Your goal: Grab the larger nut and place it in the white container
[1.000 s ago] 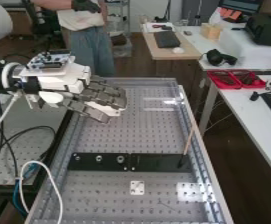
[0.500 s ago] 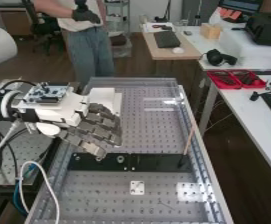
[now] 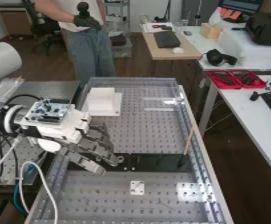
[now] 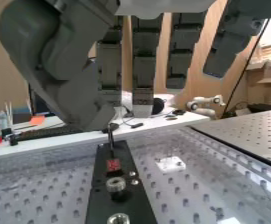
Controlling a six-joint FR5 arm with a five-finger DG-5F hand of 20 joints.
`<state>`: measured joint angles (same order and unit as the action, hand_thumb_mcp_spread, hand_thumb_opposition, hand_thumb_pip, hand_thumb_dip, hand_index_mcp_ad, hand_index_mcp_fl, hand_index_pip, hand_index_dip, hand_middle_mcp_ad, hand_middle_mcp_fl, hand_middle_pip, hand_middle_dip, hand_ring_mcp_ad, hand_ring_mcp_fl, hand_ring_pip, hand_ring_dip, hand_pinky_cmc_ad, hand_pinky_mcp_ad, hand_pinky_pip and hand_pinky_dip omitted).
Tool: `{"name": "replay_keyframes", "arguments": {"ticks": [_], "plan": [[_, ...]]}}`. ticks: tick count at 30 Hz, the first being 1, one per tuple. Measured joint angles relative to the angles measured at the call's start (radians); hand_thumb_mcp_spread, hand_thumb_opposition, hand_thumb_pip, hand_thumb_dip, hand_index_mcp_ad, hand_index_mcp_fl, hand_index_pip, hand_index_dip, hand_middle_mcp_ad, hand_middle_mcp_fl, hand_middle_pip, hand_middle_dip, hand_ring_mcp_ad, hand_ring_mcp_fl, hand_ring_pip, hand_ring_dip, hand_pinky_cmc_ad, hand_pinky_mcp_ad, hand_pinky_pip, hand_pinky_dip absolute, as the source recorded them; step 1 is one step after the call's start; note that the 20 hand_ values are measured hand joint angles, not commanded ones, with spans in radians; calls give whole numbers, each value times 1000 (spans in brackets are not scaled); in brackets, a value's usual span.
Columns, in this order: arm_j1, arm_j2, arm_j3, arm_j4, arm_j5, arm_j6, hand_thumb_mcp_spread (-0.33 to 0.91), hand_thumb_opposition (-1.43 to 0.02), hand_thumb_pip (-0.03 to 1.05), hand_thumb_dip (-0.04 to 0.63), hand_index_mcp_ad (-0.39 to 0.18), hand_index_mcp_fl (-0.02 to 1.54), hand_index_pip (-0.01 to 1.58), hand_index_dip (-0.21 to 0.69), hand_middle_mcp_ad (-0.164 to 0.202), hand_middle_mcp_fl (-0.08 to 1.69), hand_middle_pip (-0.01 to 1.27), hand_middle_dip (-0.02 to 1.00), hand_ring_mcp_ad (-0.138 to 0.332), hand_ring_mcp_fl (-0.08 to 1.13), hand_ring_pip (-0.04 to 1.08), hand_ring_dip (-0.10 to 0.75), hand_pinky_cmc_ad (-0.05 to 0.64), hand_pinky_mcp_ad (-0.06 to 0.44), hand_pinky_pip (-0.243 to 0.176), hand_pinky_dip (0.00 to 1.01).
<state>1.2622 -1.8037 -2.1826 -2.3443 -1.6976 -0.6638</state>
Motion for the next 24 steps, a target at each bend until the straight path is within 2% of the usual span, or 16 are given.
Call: {"name": "replay_keyframes", "arguments": {"ticks": [2,5,8,10,13,19,24], "plan": [[-1,-10,6,-9,1,-7,304,-942,888,429,-122,122,1408,-52,17,230,775,534,96,201,279,307,328,271,-75,417],[-2,-25,14,-24,2,-22,304,-942,888,429,-122,87,1431,-38,17,232,791,543,96,197,314,307,328,271,-75,417],[-2,-34,17,-25,3,-30,305,-942,888,426,-129,52,1431,-38,17,227,806,543,99,183,304,307,333,265,-75,417],[-2,-37,18,-28,3,-33,309,-942,888,426,-134,23,1426,-42,17,197,826,543,96,183,328,316,316,260,-75,415],[-2,-42,21,-42,3,-32,311,-942,888,426,-138,10,1443,-9,17,204,836,567,96,178,342,342,323,264,-75,417],[9,-41,20,-56,6,-50,340,-942,888,426,-138,7,1433,51,19,119,867,592,89,145,346,349,325,264,-75,368],[19,-35,9,-37,11,-69,389,-934,864,426,-138,10,1417,98,16,73,869,621,86,127,349,379,325,260,-73,319]]}}
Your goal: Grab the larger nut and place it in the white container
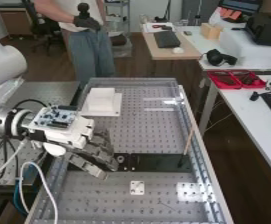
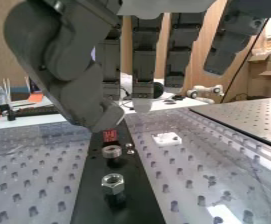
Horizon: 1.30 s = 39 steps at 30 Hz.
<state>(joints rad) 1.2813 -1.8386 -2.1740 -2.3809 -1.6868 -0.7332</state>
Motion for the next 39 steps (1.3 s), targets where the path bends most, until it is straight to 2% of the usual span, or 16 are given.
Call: {"name": "replay_keyframes", "arguments": {"ticks": [2,3,7,8,10,12,13,17,23,31,34,39], "plan": [[4,2,-5,8,1,-8,403,-934,855,429,-138,5,1421,108,16,66,864,627,82,127,340,382,316,265,-73,298],[7,3,-8,13,2,-12,400,-934,848,429,-138,5,1422,115,16,68,867,639,72,127,342,394,316,248,-63,286],[15,5,-14,23,6,-14,431,-934,834,426,-138,5,1424,126,16,75,871,656,68,131,351,414,314,248,-40,243],[16,6,-15,23,8,-15,438,-934,829,429,-138,5,1421,126,14,75,873,658,68,133,342,415,312,229,-44,236],[21,7,-17,23,12,-15,443,-934,827,429,-138,5,1428,138,14,72,873,654,72,127,363,436,318,232,-24,225],[24,8,-19,22,16,-22,464,-934,827,429,-138,5,1422,140,14,77,885,672,52,131,358,436,318,232,-24,206],[25,9,-19,22,17,-24,464,-934,827,429,-138,5,1422,141,14,77,883,670,52,131,361,442,318,232,-10,211],[34,11,-34,46,22,-35,464,-934,827,429,-136,5,1422,141,0,68,911,670,51,133,372,449,302,215,-10,204],[49,10,-46,59,44,-52,463,-929,827,429,-136,5,1450,141,0,68,942,670,38,169,389,447,302,216,5,206],[68,6,-61,74,88,-54,461,-911,827,421,-136,9,1478,133,0,75,976,675,37,182,478,447,298,216,5,208],[73,3,-63,73,96,-56,461,-911,827,421,-138,9,1478,122,0,138,991,686,37,202,487,447,298,216,5,209],[81,-3,-66,80,111,-55,461,-911,810,422,-188,5,1395,79,0,136,1012,705,37,197,525,450,295,215,5,211]]}}
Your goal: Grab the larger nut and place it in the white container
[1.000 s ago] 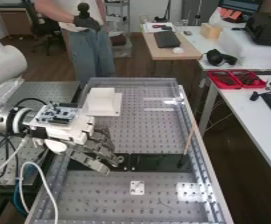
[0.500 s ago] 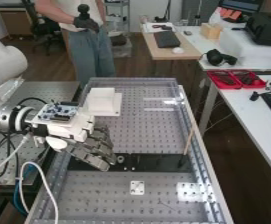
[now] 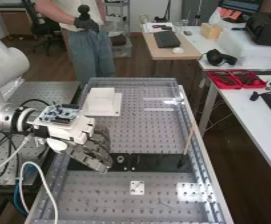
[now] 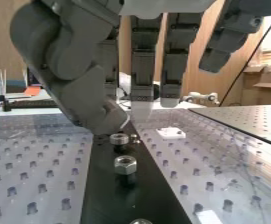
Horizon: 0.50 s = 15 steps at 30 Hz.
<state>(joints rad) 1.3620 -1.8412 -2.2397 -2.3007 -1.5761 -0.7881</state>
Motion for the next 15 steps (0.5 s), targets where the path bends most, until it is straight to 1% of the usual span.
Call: {"name": "replay_keyframes", "arguments": {"ticks": [4,7,8,11,13,15], "plan": [[2,-1,-2,12,3,5,464,-913,810,422,-216,23,1304,21,0,140,1012,705,37,201,525,450,293,215,5,223],[5,1,-3,13,5,13,464,-913,810,422,-237,105,1262,3,0,140,1011,710,37,201,527,447,291,215,5,225],[7,2,-2,12,7,14,461,-913,810,422,-239,140,1246,-10,0,140,1012,721,37,201,529,452,291,215,5,222],[11,4,-1,3,14,8,461,-913,810,422,-236,173,1225,-42,2,138,1012,721,35,188,529,452,291,215,5,225],[13,4,0,0,16,6,461,-913,810,422,-236,176,1223,-45,2,138,1012,721,35,195,520,450,291,215,5,225],[12,1,-1,1,18,9,461,-913,810,422,-236,173,1227,-45,2,138,1012,721,35,188,541,456,291,216,2,222]]}}
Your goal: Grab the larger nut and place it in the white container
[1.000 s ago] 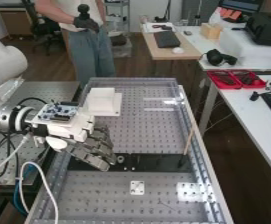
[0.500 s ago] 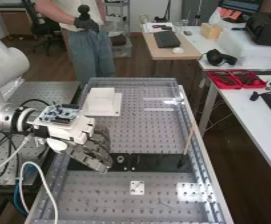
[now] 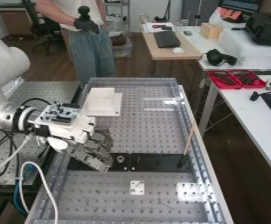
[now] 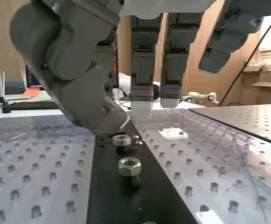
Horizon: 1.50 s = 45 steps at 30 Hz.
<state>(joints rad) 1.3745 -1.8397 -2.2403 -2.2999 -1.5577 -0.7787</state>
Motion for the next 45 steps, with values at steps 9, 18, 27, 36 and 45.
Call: {"name": "replay_keyframes", "arguments": {"ticks": [9,18,27,36,45], "plan": [[-10,-11,-6,16,3,-2,461,-913,810,422,-236,188,1281,-45,0,138,1028,719,35,194,581,449,291,216,5,222],[-15,-32,-15,48,0,-18,461,-913,810,422,-237,202,1312,-45,0,188,1028,719,37,194,595,450,291,216,5,223],[-10,-54,-24,77,19,-16,461,-913,810,422,-237,161,1346,-45,0,185,1040,719,37,195,600,449,291,216,5,241],[-9,-75,-26,96,29,-35,461,-913,810,422,-236,154,1358,-45,0,185,1040,719,37,197,620,452,291,216,5,251],[-1,-90,-26,116,35,-48,464,-913,810,422,-234,157,1395,-45,2,202,1038,723,35,195,635,450,290,216,5,253]]}}
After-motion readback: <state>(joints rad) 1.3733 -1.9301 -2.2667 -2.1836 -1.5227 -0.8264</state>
